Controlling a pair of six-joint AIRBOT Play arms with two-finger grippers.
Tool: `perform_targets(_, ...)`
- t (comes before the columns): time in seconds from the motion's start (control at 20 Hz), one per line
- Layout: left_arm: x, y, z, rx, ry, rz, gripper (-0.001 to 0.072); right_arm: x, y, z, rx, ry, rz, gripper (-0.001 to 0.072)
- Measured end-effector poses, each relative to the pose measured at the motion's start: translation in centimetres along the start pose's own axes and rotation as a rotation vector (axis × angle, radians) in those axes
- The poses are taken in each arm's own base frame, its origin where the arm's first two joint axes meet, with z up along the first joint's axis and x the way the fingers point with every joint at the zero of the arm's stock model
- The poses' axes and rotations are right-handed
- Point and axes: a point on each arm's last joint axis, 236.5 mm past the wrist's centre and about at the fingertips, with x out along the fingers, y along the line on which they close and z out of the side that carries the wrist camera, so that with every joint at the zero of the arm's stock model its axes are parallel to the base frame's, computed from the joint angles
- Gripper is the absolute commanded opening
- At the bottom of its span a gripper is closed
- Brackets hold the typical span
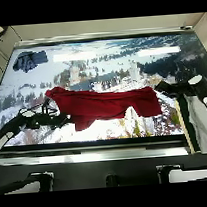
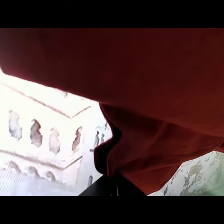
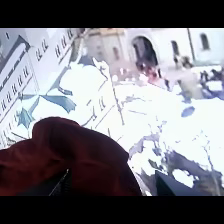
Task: Fold the shirts.
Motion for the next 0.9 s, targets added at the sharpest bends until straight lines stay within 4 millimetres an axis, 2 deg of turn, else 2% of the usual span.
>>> perform_targets(0.05, 0.0, -0.1, 0.0, 0.001, 0.0, -0.001, 0.0026, 0.6, 0.6, -0.1, -0.023, -0.001, -0.001, 0.0644)
perform_targets(0.1, -0.1, -0.1, 0.0, 0.001, 0.001, -0.002, 0.0025, 1.2, 1.2, -0.3, -0.047, 0.004, -0.001, 0.0688)
perform_targets(0.25, -0.1, -0.1, 0.0, 0.003, -0.001, -0.003, 0.0025, 2.4, 2.5, -0.9, -0.119, 0.014, 0.001, 0.069)
perform_targets(0.4, -0.2, -0.2, 0.0, 0.005, -0.002, -0.004, 0.0025, 3.3, 2.9, -1.1, -0.166, 0.015, -0.006, 0.0673)
perform_targets(0.55, -0.4, -0.4, 0.0, 0.009, -0.006, -0.006, 0.0026, 4.1, 2.6, -1.1, -0.155, 0.01, -0.017, 0.0497)
perform_targets(0.6, -0.4, -0.4, 0.0, 0.01, -0.008, -0.006, 0.0025, 4.4, 2.5, -1.3, -0.143, 0.016, -0.019, 0.0238)
perform_targets(0.65, -0.4, -0.4, 0.0, 0.011, -0.008, -0.007, 0.0025, 4.6, 2.4, -1.3, -0.13, 0.017, -0.021, 0.0036)
perform_targets(0.9, -0.7, -0.7, 0.2, 0.026, -0.015, -0.009, 0.0025, 4.1, 3.1, -0.6, -0.08, 0.007, -0.013, 0.0034)
